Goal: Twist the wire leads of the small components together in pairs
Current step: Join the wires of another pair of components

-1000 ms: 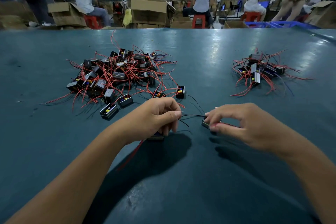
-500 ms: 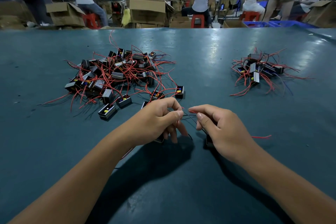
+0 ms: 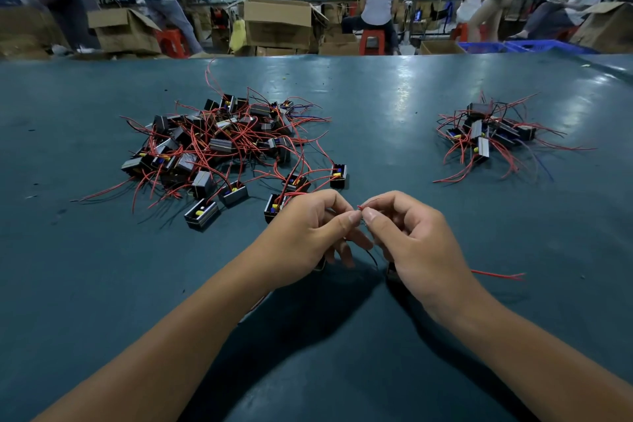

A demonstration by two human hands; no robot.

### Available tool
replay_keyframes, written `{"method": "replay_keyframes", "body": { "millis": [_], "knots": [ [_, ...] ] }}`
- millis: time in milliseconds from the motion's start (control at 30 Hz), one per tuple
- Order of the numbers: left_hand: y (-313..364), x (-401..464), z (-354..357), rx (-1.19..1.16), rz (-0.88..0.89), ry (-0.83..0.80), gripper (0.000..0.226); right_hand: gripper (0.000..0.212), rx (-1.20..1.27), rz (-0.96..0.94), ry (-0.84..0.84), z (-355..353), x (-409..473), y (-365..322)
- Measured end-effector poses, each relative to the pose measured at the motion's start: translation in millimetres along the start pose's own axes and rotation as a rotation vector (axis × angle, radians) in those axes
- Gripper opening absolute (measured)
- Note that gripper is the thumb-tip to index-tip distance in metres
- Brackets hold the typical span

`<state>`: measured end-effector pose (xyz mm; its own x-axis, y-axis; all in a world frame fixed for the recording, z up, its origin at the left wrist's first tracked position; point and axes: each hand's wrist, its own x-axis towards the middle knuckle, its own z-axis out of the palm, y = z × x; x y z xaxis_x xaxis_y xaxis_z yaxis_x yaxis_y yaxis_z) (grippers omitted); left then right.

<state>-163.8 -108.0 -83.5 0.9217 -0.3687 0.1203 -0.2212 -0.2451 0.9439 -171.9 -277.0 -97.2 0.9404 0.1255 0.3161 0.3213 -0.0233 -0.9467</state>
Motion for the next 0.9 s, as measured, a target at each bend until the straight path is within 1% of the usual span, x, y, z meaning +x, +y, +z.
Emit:
{"method": "replay_keyframes", "body": {
  "millis": [133,300,367,533,633,700,833,900],
  "knots": [
    [-1.6,0.7,6.4,-0.075,0.011,0.02,0.02,0.012,0.075,0.037,0.046,1.1,0.9,-1.6],
    [-3.3,1.0,7.4,-0.099,0.006,0.043,0.016,0.018,0.144,0.086,0.06,0.1,2.1,-1.3],
    [-4.2,1.8,7.9,-0.09,0.016,0.044,0.017,0.021,0.139,0.072,0.061,0.3,2.5,-1.5],
    [-7.5,1.9,10.1,-0.102,0.031,0.044,0.02,0.016,0.104,0.028,0.071,1.4,1.5,-1.7],
    [-9.1,2.5,8.6,-0.052,0.056,0.056,0.018,0.011,0.106,0.012,0.073,1.0,1.7,-0.7],
    [-9.7,3.1,8.4,-0.044,0.07,0.071,0.019,0.012,0.102,-0.004,0.075,0.8,1.8,-0.7],
    [-8.6,2.5,10.0,-0.129,0.049,0.107,0.02,0.015,0.107,0.002,0.074,1.2,2.2,-1.7],
    [-8.2,1.8,10.0,-0.188,0.026,0.091,0.015,0.016,0.108,0.007,0.079,1.3,2.3,-2.6]
  ]
}}
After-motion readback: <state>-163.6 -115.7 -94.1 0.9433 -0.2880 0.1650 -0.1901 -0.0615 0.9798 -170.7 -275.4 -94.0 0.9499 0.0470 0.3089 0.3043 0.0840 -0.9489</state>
